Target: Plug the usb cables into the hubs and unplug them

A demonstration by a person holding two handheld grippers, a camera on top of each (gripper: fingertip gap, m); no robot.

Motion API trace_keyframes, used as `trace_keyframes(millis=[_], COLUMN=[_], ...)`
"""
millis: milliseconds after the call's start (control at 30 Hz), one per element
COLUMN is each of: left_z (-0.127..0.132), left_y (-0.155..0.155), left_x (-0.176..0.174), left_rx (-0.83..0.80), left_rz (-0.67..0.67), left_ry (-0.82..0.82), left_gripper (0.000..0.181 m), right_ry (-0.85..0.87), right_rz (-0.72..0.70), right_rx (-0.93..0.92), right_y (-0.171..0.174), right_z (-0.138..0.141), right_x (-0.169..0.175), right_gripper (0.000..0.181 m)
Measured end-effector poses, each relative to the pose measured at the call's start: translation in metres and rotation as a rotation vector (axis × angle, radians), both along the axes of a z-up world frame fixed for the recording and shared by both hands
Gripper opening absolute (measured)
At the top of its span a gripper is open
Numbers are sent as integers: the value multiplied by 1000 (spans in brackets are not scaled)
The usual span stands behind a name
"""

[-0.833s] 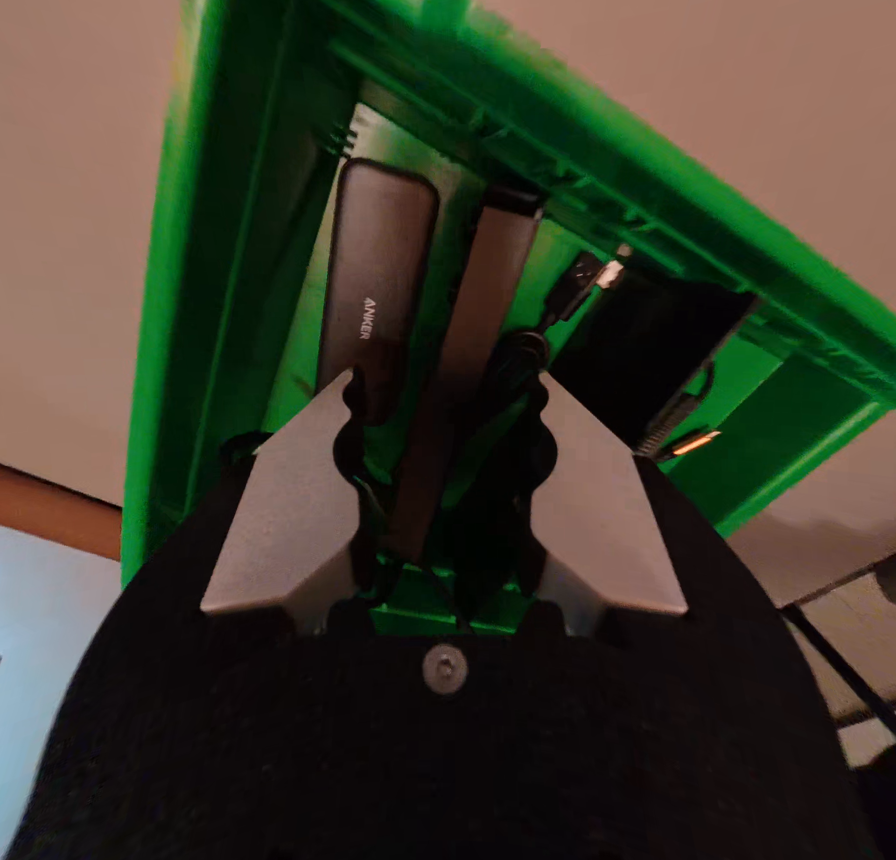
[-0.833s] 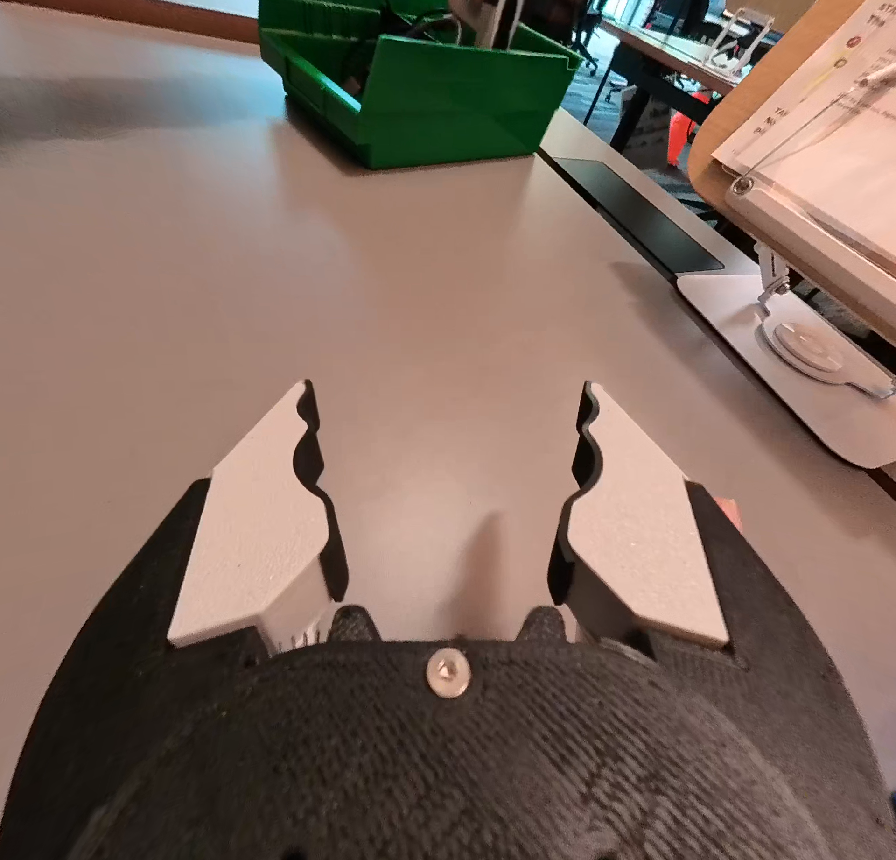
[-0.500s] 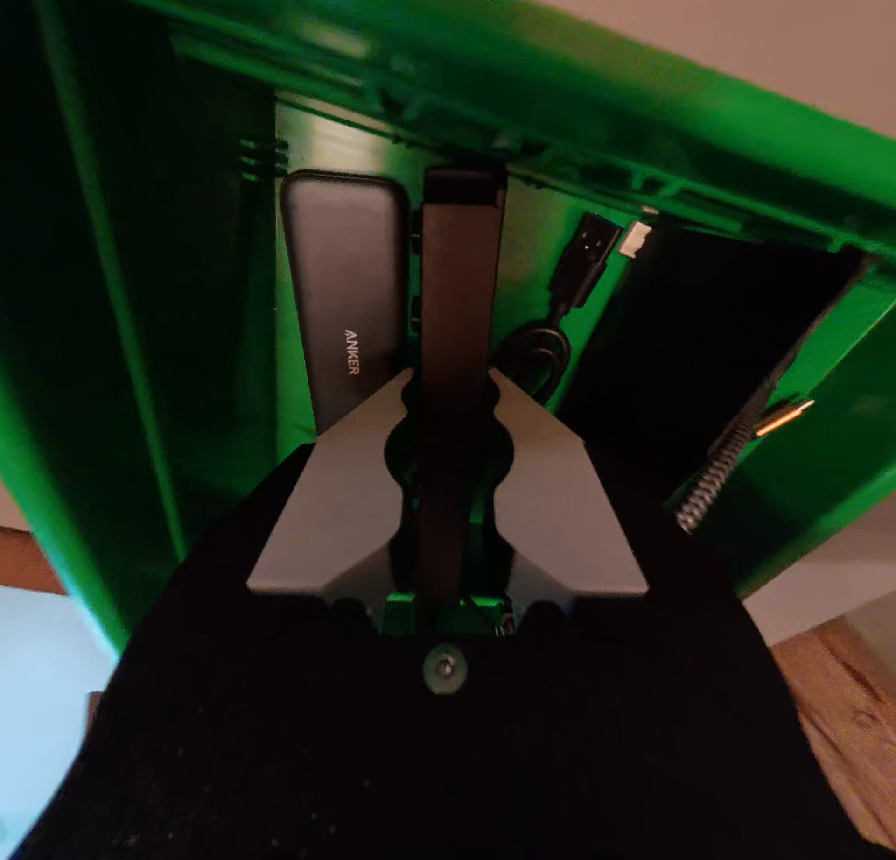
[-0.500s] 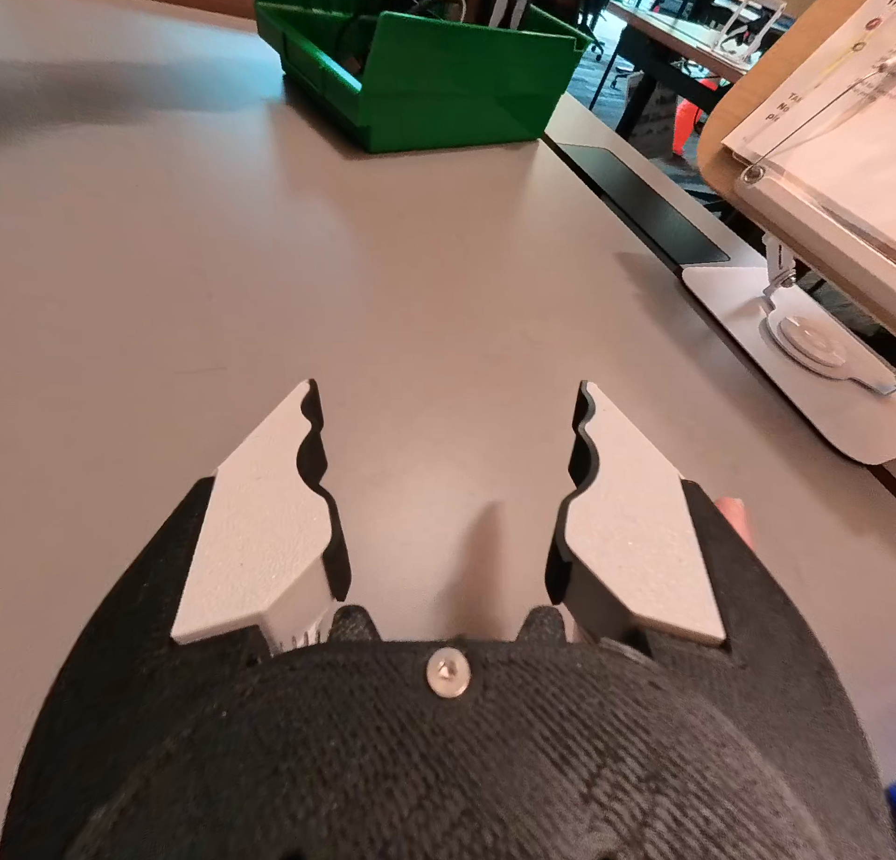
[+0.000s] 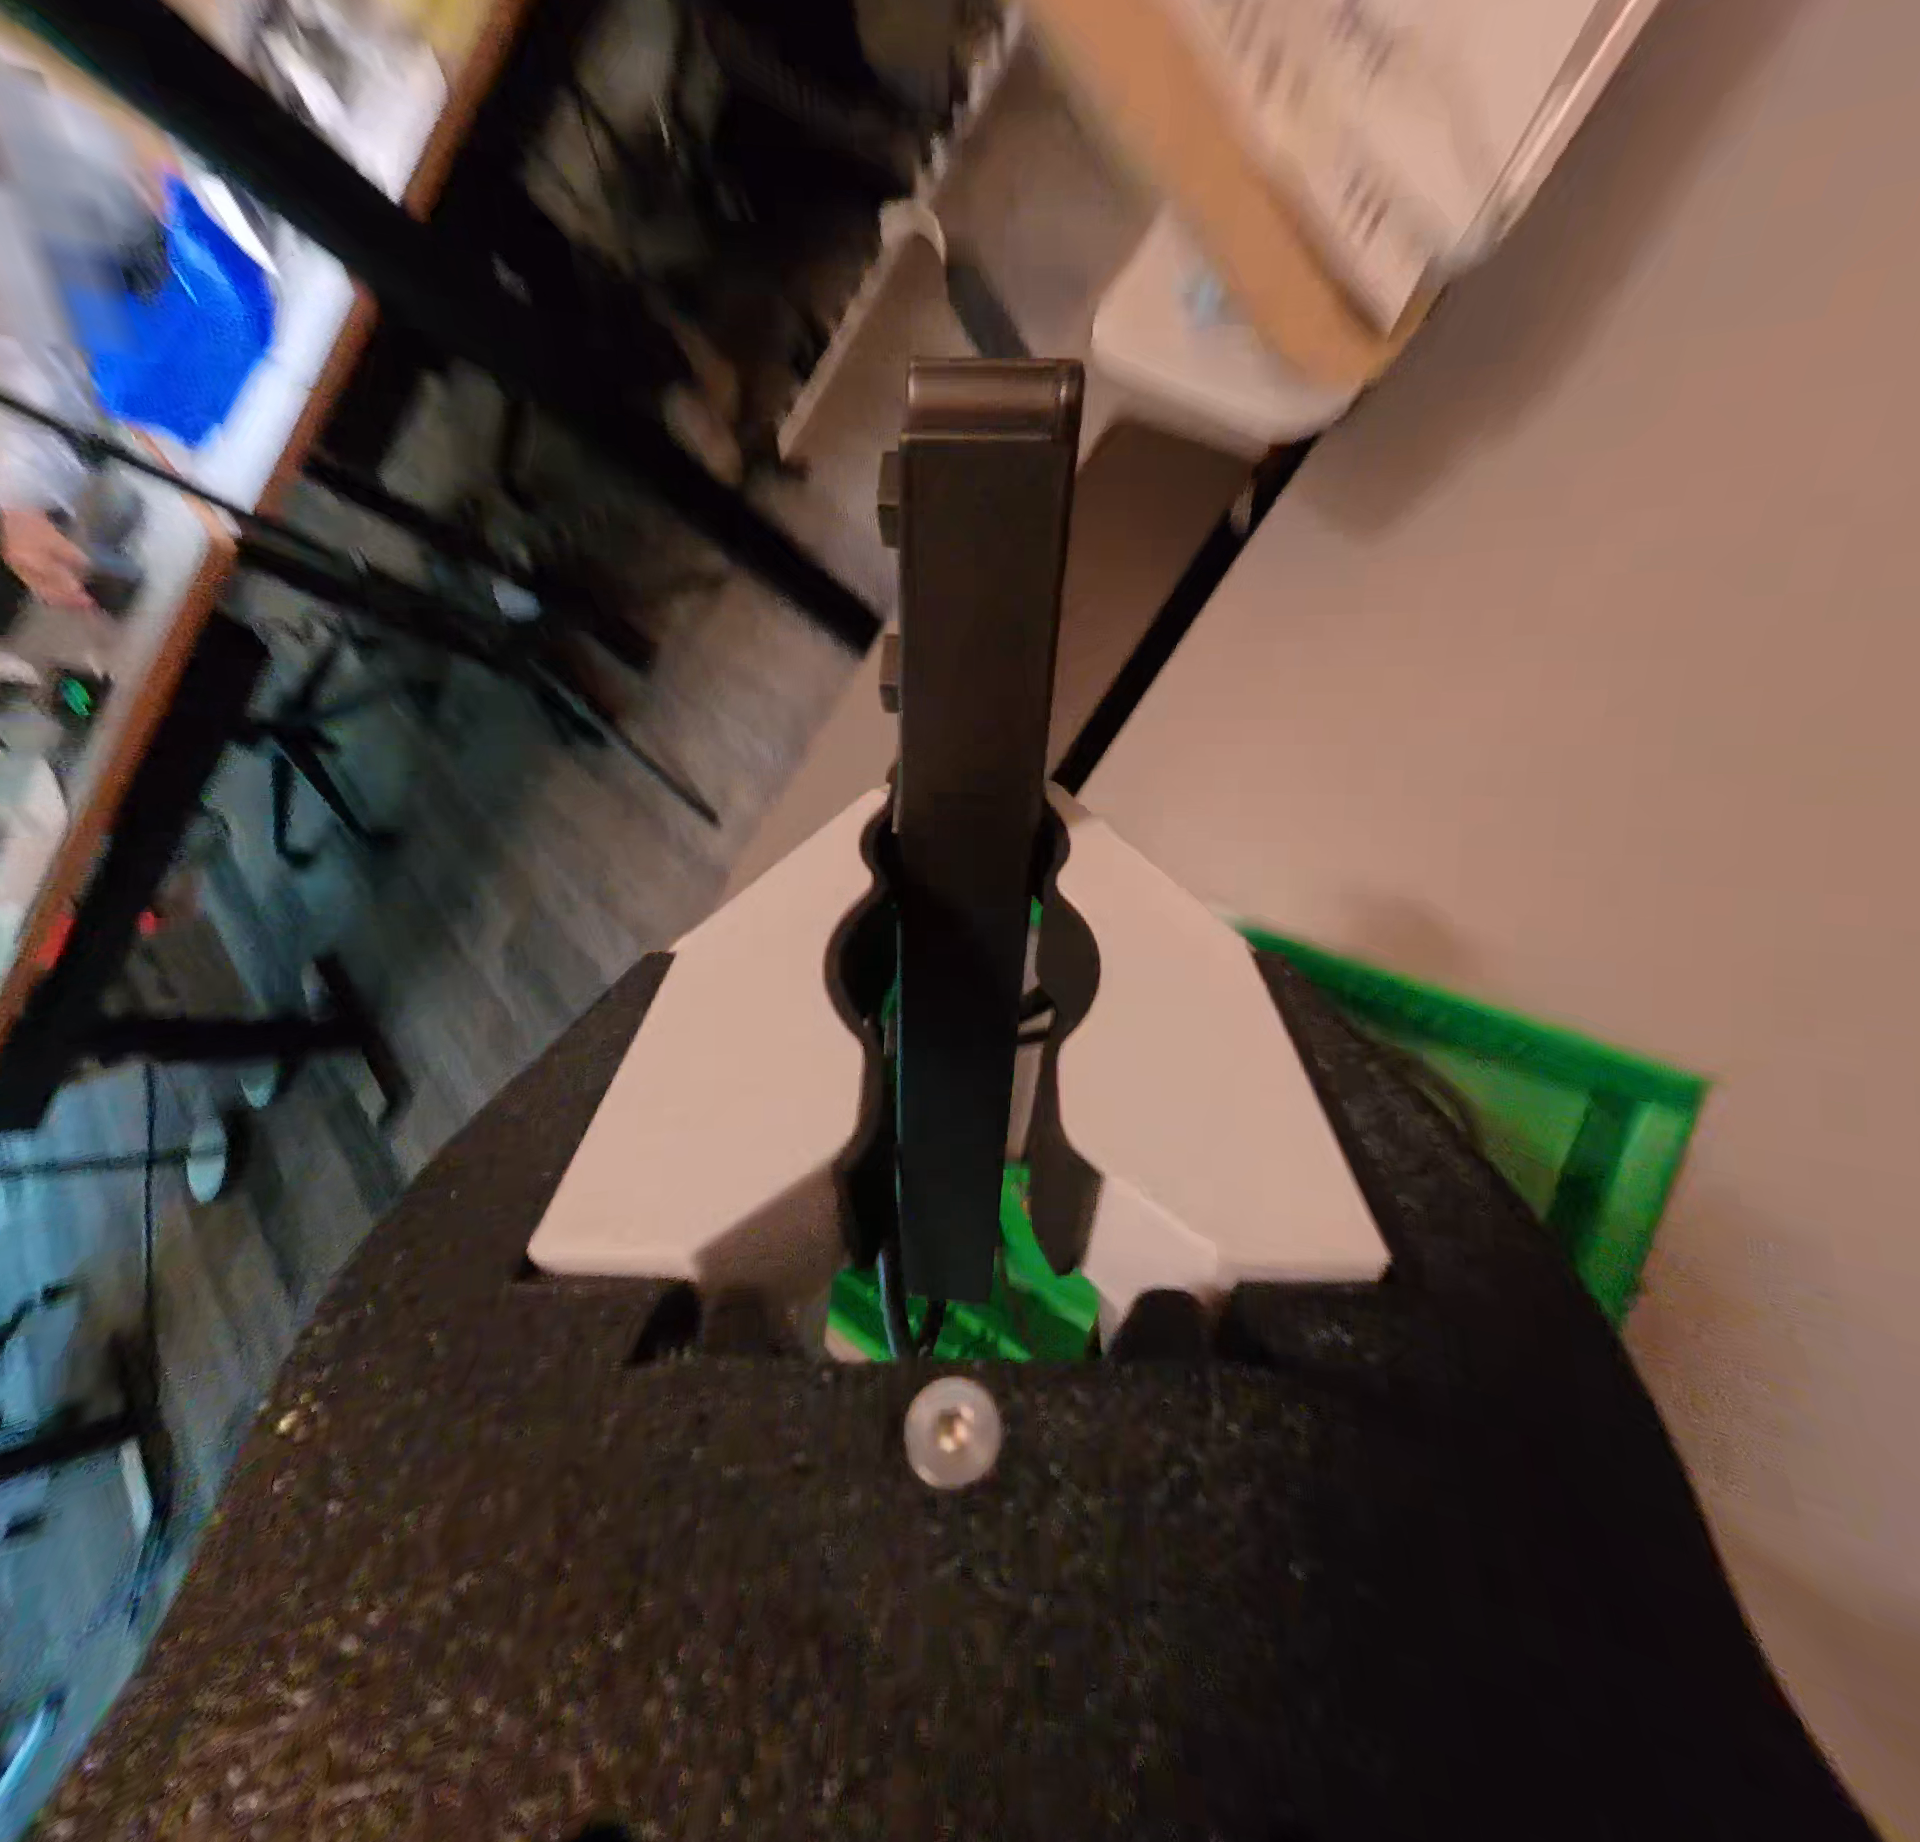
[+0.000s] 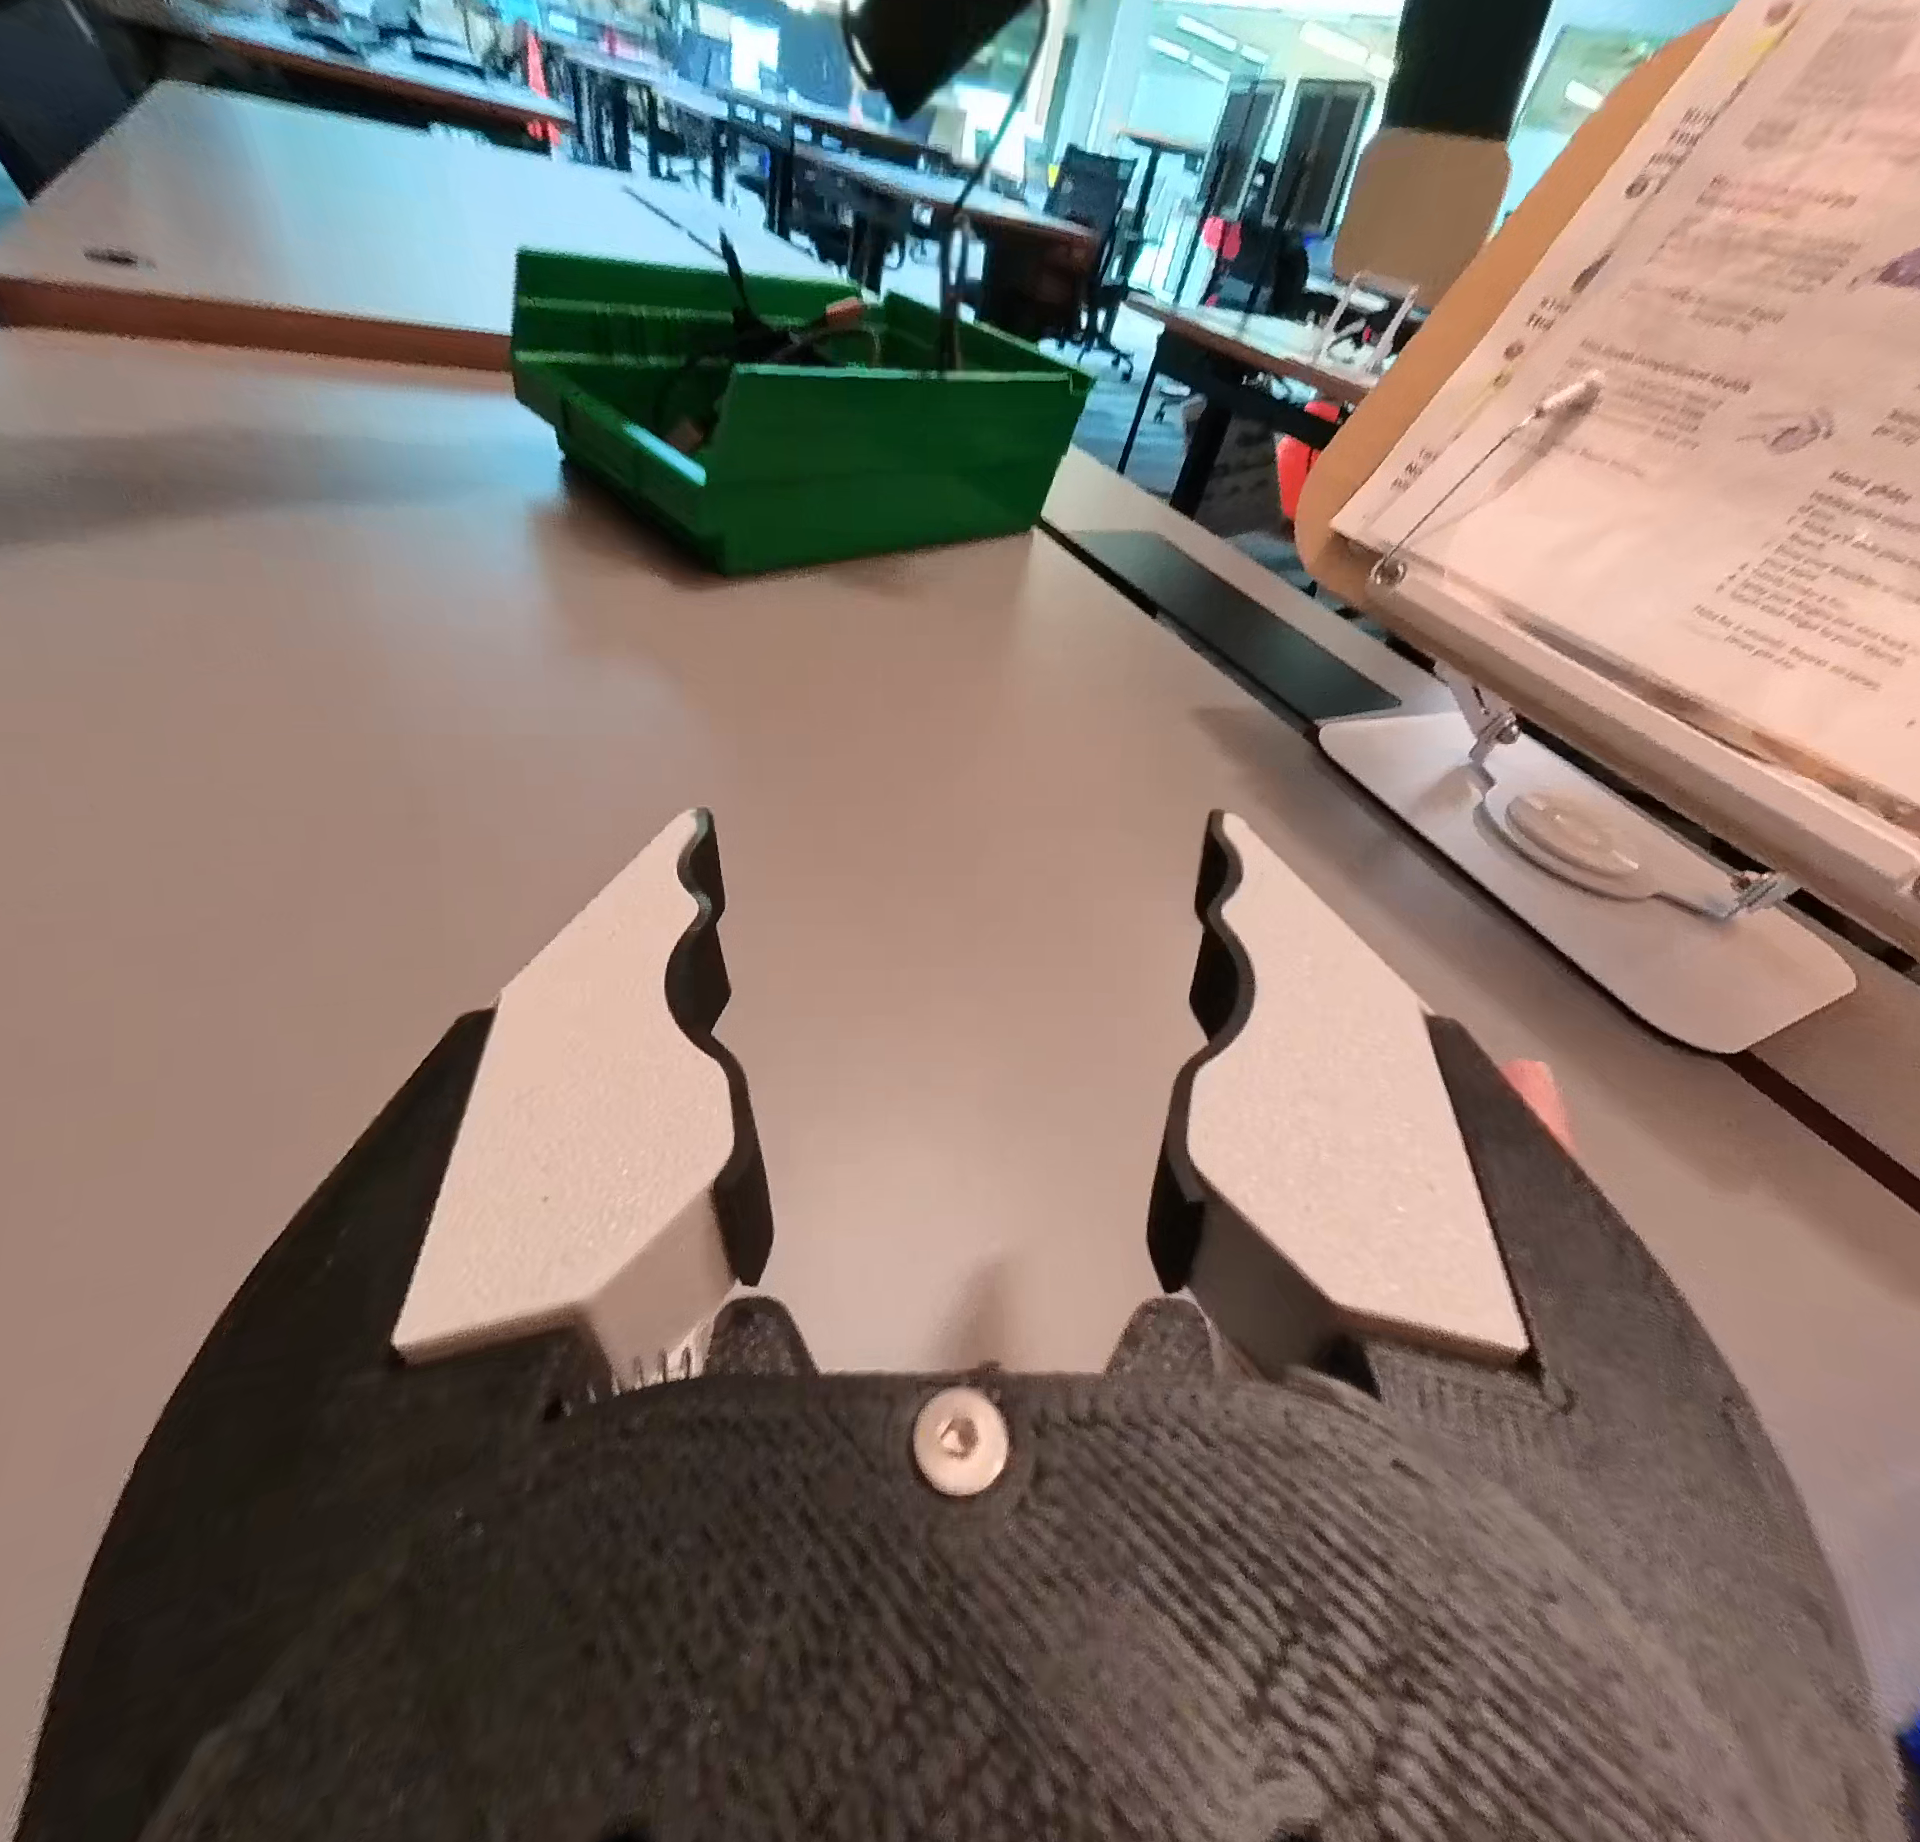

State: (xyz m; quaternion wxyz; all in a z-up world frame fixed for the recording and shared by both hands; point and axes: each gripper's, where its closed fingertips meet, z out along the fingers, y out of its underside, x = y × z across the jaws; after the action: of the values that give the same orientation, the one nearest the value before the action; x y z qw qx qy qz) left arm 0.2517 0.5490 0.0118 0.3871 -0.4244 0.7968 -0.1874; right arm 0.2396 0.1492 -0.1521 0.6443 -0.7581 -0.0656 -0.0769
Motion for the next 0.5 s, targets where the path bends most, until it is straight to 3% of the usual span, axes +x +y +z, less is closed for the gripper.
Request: trace_keyframes(millis=[33,200,333,400,500], left_z=[20,116,185,191,156], left_y=[-20,-102,-172,-204,-245], left_x=[-3,-19,-31,-31,-21], left_rx=[-6,71,8,-38,-1], left_rz=[-32,-90,-120,-134,-168], left_ry=[-56,-296,-451,-457,-421], left_gripper=[21,21,21,21,21], right_ry=[9,32,25,16,14], right_rz=[9,10,18,34,69], right_rx=[19,101,182,232,347], right_y=[0,2,0,-2,-14], right_z=[3,19,37,50,77], right_x=[-3,-7,-15,-22,-30], right_gripper=[91,87,87,88,89])
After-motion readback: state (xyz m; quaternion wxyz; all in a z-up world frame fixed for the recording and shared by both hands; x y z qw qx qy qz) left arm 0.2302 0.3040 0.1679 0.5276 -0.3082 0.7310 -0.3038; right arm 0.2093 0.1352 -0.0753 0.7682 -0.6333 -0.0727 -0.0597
